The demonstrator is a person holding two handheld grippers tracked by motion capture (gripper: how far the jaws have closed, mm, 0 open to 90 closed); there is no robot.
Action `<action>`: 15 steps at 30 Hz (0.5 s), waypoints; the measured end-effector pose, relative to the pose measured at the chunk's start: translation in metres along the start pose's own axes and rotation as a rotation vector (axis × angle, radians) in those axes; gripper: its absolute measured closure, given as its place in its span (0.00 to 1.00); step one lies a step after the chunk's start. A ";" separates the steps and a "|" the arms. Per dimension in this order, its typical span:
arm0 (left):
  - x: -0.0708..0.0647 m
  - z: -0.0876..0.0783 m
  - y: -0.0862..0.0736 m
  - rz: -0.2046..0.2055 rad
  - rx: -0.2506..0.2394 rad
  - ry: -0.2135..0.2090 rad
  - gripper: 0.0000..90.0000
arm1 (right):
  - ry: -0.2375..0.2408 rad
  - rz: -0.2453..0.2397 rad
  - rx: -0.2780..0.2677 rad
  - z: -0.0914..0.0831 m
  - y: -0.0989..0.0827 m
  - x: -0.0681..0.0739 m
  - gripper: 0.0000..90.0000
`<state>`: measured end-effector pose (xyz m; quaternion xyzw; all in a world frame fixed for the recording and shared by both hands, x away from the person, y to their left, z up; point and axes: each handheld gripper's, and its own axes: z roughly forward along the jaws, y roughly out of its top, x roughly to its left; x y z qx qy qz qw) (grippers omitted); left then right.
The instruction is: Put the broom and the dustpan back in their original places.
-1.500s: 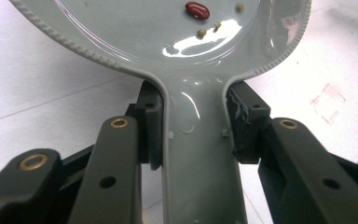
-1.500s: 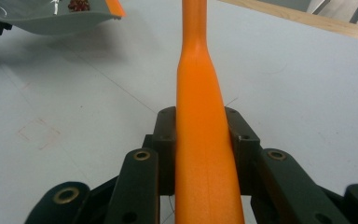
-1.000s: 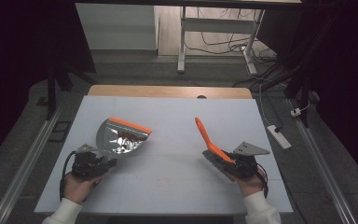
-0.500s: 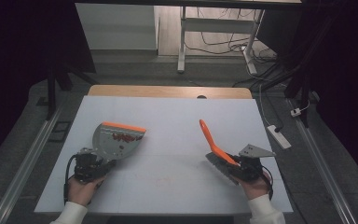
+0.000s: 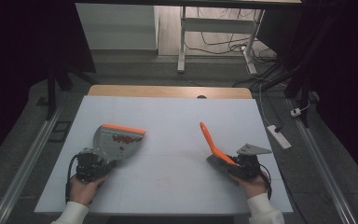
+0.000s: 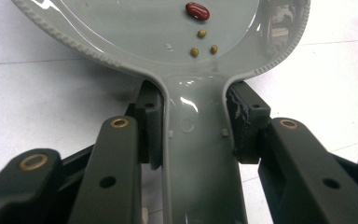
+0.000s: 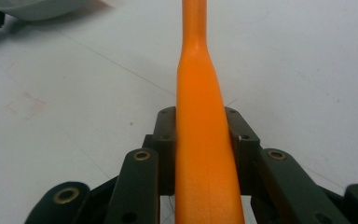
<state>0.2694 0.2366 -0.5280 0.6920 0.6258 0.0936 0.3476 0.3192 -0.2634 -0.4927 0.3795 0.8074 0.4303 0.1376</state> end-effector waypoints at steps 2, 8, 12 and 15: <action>0.000 0.001 0.000 -0.001 0.002 -0.002 0.68 | 0.002 0.014 -0.003 0.000 -0.001 -0.004 0.78; -0.001 0.002 0.000 0.004 0.014 -0.004 0.68 | -0.003 0.022 -0.007 0.002 -0.002 -0.012 0.77; -0.001 0.004 0.000 0.006 0.020 -0.008 0.68 | -0.023 0.036 -0.004 0.003 -0.002 -0.018 0.75; -0.001 0.005 -0.001 0.007 0.028 -0.009 0.68 | -0.040 0.052 0.010 0.004 -0.004 -0.025 0.71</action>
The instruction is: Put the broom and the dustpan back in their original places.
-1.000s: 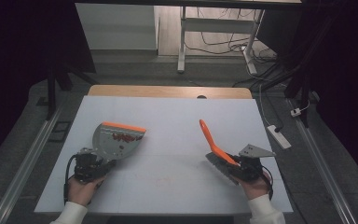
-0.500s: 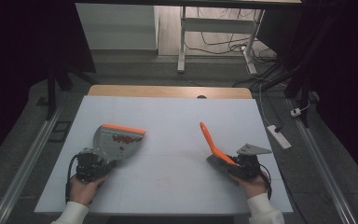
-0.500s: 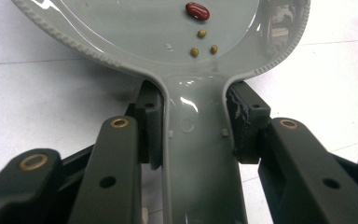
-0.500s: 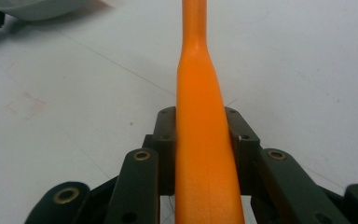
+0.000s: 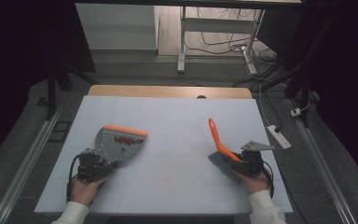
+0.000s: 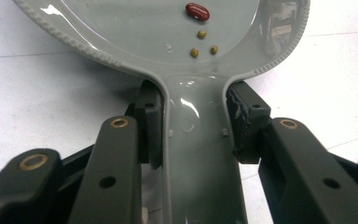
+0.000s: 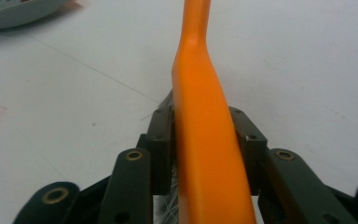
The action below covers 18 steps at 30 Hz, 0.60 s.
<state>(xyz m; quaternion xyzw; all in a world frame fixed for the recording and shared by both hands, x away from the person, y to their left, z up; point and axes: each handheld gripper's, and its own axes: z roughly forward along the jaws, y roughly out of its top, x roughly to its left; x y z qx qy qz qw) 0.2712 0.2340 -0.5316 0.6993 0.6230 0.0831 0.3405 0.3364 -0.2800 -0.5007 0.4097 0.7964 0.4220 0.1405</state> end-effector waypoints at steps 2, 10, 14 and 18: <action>0.000 0.000 0.000 -0.002 0.002 0.002 0.68 | 0.004 0.015 0.004 0.001 0.000 -0.004 0.70; 0.001 0.002 -0.001 -0.017 0.009 0.010 0.68 | -0.014 0.017 0.033 0.006 -0.001 -0.012 0.63; 0.001 0.003 -0.001 -0.024 0.014 0.016 0.68 | -0.035 0.022 0.044 0.008 -0.001 -0.014 0.58; 0.000 0.003 -0.001 -0.028 0.012 0.018 0.68 | -0.041 0.031 0.050 0.009 -0.002 -0.018 0.56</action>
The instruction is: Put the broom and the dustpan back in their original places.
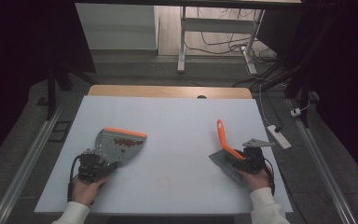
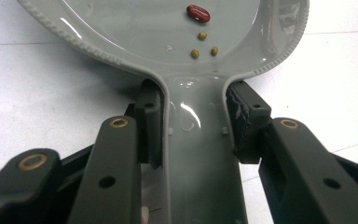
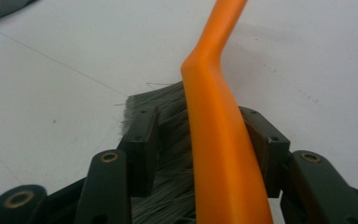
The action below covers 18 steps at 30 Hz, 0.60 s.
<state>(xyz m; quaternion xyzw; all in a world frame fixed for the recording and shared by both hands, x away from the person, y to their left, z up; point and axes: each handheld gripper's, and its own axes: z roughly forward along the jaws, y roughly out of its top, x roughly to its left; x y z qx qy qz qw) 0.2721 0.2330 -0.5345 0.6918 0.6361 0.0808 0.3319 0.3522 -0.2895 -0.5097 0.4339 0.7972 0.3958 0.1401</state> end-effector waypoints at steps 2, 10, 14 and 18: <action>0.000 0.000 0.000 0.001 -0.001 0.001 0.68 | -0.006 0.004 0.000 0.001 0.000 0.000 0.55; 0.001 -0.002 -0.001 0.009 -0.010 0.013 0.52 | -0.030 -0.004 0.004 0.002 0.000 -0.001 0.51; -0.002 -0.007 -0.002 0.047 -0.012 0.001 0.47 | -0.040 -0.002 0.009 0.002 0.000 -0.002 0.49; -0.006 -0.007 -0.002 0.059 -0.006 -0.010 0.48 | -0.059 -0.010 0.015 0.003 0.000 -0.002 0.47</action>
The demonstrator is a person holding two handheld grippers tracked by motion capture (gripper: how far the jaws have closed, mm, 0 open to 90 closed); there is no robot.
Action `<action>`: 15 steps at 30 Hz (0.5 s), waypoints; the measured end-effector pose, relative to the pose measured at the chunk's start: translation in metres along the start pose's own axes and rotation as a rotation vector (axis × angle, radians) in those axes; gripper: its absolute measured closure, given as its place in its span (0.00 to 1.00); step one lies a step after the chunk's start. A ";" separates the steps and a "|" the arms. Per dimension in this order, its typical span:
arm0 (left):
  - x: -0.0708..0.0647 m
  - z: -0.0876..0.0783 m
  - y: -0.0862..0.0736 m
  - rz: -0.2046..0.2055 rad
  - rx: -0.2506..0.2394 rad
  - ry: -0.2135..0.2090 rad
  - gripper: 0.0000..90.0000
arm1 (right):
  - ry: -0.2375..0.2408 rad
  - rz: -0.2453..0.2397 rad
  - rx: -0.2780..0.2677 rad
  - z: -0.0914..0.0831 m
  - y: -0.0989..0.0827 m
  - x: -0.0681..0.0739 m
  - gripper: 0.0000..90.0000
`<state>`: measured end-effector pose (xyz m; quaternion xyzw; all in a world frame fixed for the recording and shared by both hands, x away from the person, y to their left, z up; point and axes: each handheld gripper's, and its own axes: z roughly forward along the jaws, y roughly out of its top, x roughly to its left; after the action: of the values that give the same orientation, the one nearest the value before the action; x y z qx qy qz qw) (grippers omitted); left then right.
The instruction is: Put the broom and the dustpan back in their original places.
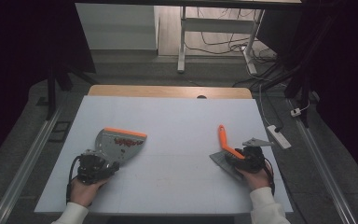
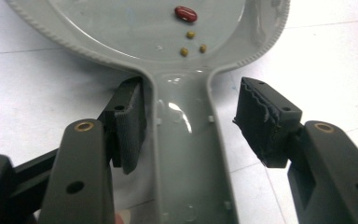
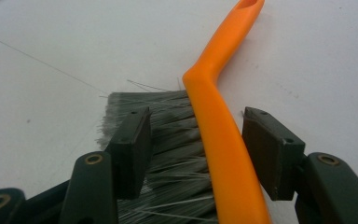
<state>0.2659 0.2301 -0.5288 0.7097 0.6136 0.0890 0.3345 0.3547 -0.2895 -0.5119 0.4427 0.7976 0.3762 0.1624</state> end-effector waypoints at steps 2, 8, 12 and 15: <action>-0.001 0.000 -0.001 0.003 0.002 -0.001 0.48 | -0.025 -0.013 -0.005 -0.002 0.000 0.001 0.48; -0.001 -0.007 -0.001 0.006 -0.019 0.025 0.46 | -0.030 -0.019 -0.036 -0.007 0.001 0.002 0.48; 0.000 -0.016 -0.001 0.046 -0.055 0.057 0.44 | -0.017 -0.035 -0.061 -0.012 0.002 0.004 0.48; -0.002 -0.020 0.000 0.096 -0.067 0.068 0.44 | 0.006 -0.058 -0.072 -0.015 0.003 0.007 0.49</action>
<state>0.2542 0.2355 -0.5130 0.7234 0.5865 0.1495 0.3323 0.3440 -0.2893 -0.4993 0.4120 0.7967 0.4008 0.1867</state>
